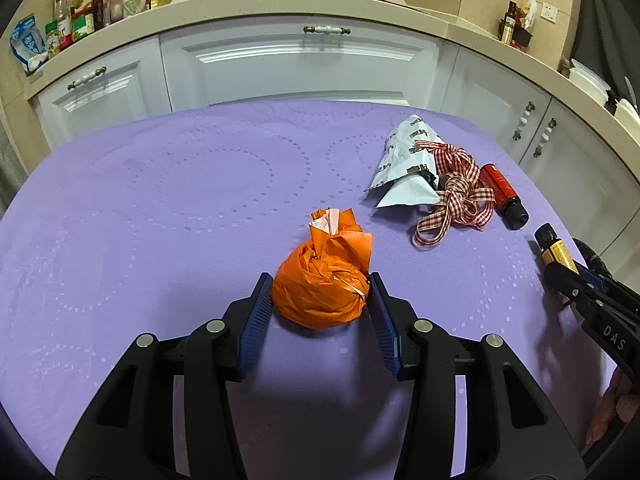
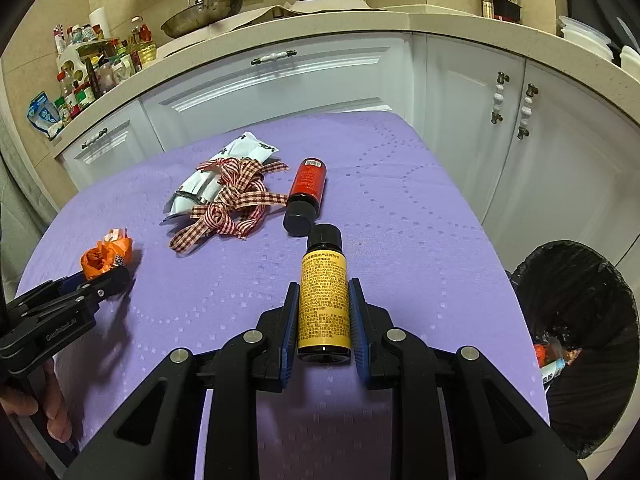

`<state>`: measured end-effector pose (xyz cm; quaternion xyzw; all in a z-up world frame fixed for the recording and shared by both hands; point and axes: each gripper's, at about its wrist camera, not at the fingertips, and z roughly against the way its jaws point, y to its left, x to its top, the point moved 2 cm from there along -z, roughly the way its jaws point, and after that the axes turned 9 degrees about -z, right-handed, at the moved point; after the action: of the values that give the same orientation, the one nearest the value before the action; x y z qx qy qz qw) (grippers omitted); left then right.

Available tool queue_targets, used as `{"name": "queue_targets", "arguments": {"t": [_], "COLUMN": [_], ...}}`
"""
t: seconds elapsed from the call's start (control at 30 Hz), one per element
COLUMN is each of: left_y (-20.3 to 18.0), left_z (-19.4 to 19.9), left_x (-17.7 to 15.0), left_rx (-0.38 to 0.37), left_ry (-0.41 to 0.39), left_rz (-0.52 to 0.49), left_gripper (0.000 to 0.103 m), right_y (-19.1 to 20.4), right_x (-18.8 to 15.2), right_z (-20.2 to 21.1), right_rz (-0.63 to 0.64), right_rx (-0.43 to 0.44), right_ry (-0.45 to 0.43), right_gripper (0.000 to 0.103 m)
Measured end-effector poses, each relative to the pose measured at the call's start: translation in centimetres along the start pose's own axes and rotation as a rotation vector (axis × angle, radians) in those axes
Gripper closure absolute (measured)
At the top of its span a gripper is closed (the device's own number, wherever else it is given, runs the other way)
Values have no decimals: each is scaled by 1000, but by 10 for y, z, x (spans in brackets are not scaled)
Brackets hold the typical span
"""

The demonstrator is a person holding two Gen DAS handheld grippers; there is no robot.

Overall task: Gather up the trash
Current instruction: 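Carry the orange bag and yellow-black bottle over the black bin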

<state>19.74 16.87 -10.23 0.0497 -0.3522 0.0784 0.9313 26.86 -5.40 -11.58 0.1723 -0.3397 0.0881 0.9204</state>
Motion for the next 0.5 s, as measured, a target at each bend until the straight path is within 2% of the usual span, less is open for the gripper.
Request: {"name": "queue_targets", "arguments": {"t": [0.5], "left_y": [-4], "left_z": [42], "left_x": [-15], "left_rx": [19], "left_ry": [-57], "left_rz": [-6], "left_gripper": [57], "right_y": [1], "right_x": [-8], "right_z": [34], "right_rz": [13], "right_rx": [7], "right_ry": [-53], "right_gripper": [78]}}
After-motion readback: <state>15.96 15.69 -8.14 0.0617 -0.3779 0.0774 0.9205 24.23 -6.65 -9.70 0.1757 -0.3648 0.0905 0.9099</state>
